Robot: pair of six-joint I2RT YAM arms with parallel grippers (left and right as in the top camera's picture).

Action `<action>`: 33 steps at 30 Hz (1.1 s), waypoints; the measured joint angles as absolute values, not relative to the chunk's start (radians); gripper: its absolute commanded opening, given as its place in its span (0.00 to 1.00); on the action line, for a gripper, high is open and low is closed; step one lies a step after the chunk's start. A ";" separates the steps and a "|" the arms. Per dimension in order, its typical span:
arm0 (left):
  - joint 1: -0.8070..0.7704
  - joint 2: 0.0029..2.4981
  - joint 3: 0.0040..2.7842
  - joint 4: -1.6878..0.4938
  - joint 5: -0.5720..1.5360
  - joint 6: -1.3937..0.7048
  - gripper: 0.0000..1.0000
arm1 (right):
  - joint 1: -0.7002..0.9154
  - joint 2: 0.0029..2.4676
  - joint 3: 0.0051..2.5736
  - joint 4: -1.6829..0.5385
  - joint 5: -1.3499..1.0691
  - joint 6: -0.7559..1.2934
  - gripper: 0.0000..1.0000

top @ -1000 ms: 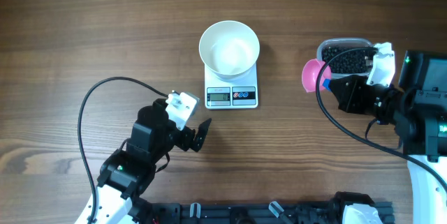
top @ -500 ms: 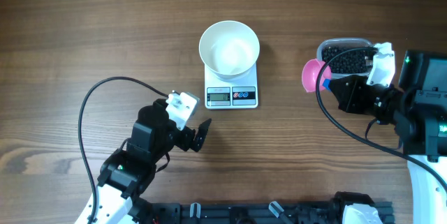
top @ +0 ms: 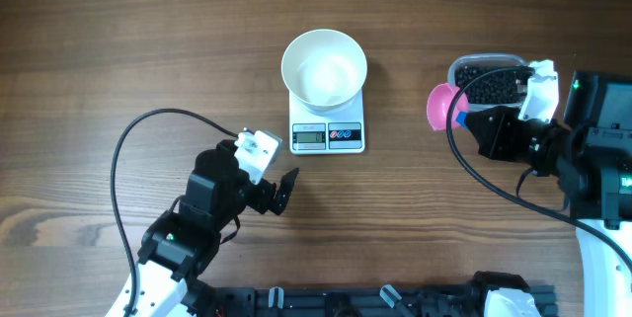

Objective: Scoop item into bowl and weigh 150g on scale
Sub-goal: 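Move the pink scoop with the right gripper over the bean tub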

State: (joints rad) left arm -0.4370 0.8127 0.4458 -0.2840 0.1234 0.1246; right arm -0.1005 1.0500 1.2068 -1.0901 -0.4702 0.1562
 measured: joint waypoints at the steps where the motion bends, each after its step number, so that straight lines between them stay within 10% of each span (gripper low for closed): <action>1: -0.437 0.813 0.446 -0.284 0.123 0.125 1.00 | -0.101 1.050 1.207 -1.087 -0.470 0.156 0.04; 33: -0.437 0.813 0.446 -0.284 0.123 0.125 1.00 | -0.101 1.124 1.207 -1.038 -0.164 0.527 0.04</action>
